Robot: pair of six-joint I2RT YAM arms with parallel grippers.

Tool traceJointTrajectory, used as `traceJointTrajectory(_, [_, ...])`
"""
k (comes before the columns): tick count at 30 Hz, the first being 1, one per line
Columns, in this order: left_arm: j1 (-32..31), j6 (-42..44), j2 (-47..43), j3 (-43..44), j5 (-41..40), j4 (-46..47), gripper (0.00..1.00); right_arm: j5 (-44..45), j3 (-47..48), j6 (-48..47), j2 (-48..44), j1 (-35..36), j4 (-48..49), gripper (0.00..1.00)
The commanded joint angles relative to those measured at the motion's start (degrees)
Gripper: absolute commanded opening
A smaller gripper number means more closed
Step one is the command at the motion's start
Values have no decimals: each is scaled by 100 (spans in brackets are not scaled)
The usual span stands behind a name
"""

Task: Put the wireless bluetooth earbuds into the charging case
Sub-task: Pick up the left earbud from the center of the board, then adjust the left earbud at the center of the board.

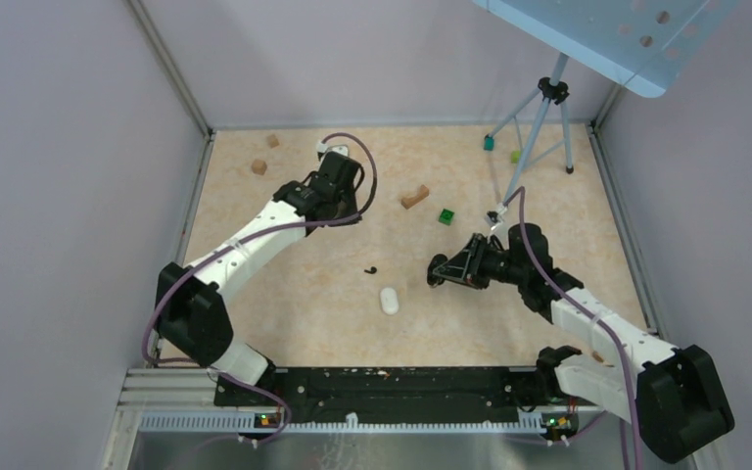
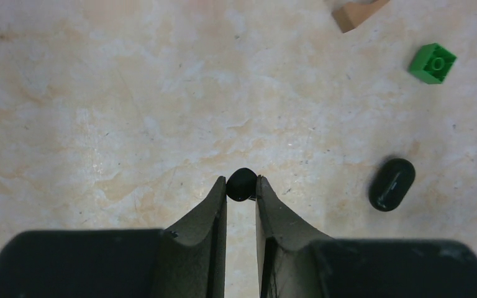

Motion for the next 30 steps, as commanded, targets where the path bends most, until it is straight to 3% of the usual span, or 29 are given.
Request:
traceJointTrajectory(1, [-2,759,-396,53,352,642,4,-105,462,-28,118,30,452,0])
traceJointTrajectory(10, [-111,1049,-59,759,768,39,0,-25,429,-16,39,24,416,0])
traceJointTrajectory(15, [-198,1752,-401,256,1805,740,0,-360,457,124,266,-33,870,0])
traceJointTrajectory(22, [-248,2249,-1180,-534,2497,1857,0,-1031,533,130,600,-284,1287,0])
traceJointTrajectory(24, [-327,2251,-1230,-540,2381,1887,0,-932,534,224,616,-287,1234,0])
traceJointTrajectory(30, [-1272,2275,-923,-166,995,1603,0,-619,628,847,710,-234,941,0])
